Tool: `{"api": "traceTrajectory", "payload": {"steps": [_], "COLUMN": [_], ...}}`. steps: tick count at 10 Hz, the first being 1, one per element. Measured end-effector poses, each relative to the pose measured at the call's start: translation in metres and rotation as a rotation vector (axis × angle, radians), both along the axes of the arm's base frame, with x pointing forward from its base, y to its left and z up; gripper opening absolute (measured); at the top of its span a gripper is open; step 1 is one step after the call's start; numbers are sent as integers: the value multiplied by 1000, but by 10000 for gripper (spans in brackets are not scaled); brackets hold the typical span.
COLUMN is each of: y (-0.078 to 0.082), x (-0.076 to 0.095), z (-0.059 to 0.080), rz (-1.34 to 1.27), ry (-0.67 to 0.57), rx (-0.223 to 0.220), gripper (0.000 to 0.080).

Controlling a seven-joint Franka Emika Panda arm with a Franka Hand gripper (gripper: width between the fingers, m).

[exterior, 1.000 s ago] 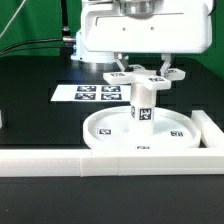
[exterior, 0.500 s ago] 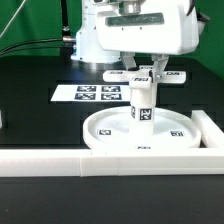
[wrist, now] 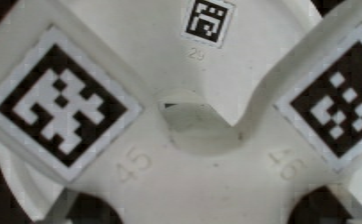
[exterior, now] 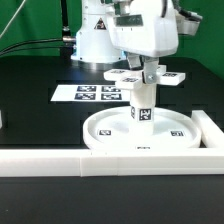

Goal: Assemble round table

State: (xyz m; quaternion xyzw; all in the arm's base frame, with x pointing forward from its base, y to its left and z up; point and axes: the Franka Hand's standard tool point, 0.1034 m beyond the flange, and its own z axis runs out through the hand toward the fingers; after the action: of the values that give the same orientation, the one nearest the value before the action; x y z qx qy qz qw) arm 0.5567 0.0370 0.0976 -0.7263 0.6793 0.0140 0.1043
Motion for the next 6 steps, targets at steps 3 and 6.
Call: {"api": "traceTrajectory", "payload": {"steps": [3,6], "y": [-1,-1], "x": [3,4], "z": [1,1], "rz": [-240,-284], "ry": [9,13], "rx": [47,53], "gripper": [445,446]}}
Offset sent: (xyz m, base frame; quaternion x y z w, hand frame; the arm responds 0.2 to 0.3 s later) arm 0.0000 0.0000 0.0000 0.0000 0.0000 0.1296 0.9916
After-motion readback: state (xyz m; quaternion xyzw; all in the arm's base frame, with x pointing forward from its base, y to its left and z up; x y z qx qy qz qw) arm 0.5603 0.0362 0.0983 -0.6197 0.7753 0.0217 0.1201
